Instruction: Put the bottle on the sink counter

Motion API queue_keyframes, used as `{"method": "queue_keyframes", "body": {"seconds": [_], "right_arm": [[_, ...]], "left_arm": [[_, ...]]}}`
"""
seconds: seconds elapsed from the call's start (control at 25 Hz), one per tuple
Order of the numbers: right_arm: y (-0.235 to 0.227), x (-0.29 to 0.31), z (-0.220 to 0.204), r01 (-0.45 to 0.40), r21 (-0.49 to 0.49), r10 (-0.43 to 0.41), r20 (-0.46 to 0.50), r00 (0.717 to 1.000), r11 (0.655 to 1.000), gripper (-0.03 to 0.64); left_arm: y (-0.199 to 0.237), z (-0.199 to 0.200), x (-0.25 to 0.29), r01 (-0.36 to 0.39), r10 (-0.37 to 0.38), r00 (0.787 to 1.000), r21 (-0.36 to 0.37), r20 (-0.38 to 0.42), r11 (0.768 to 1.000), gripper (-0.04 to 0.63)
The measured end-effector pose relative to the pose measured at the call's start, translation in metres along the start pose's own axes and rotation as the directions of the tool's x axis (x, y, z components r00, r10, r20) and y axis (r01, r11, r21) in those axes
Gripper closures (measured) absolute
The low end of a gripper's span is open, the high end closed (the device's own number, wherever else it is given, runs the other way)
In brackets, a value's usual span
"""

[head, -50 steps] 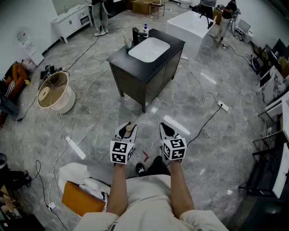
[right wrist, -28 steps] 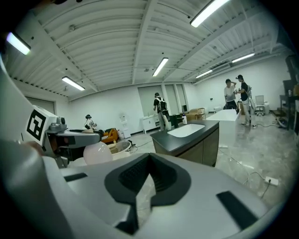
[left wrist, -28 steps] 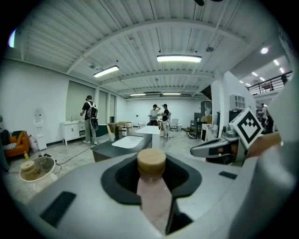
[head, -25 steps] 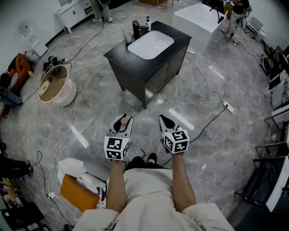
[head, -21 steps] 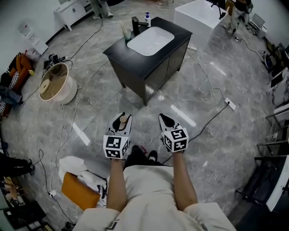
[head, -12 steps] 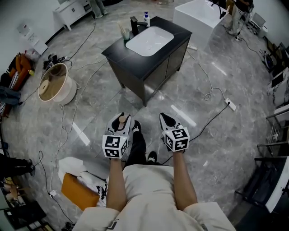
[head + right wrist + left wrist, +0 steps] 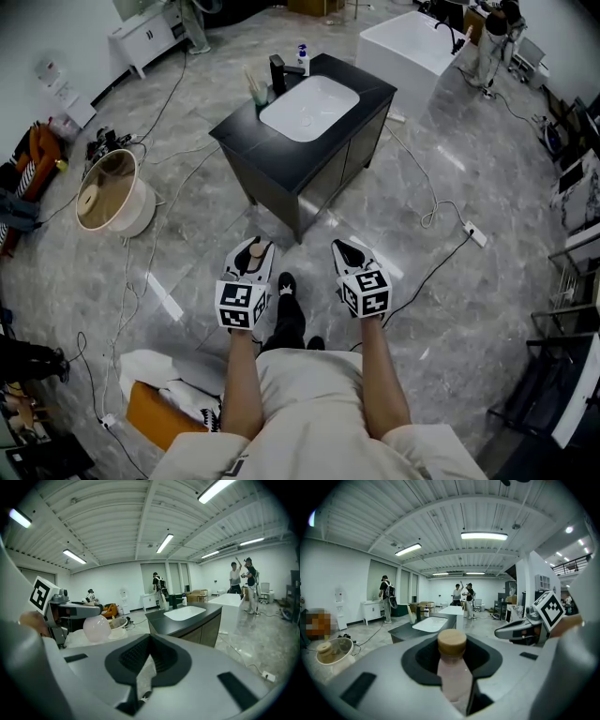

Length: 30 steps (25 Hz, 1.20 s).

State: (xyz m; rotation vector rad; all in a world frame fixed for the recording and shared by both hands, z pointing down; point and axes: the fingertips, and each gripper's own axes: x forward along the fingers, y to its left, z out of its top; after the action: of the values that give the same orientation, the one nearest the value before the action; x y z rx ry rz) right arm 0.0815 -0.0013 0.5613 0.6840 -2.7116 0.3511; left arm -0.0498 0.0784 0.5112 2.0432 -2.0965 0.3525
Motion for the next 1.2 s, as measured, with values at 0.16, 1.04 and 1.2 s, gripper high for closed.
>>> {"method": "queue_keyframes", "body": {"seconds": [0.16, 1.04, 1.2], "right_arm": [[-0.013, 0.020, 0.016, 0.007, 0.002, -0.007, 0.008, 1.000, 1.000, 0.612], [-0.078, 0.195, 0.078, 0.056, 0.046, -0.055, -0.028, 0.998, 0.997, 0.612], [-0.087, 0.215, 0.082, 0.086, 0.080, -0.085, -0.018, 0.996, 0.993, 0.612]], "left_arm": [[0.013, 0.008, 0.024, 0.009, -0.009, 1.000, -0.002, -0.005, 1.000, 0.476], [0.121, 0.049, 0.191, 0.136, -0.134, 0.990, 0.046, -0.037, 0.990, 0.476], [0.126, 0.050, 0.213, 0.186, -0.184, 0.982, 0.056, -0.047, 0.981, 0.476]]}}
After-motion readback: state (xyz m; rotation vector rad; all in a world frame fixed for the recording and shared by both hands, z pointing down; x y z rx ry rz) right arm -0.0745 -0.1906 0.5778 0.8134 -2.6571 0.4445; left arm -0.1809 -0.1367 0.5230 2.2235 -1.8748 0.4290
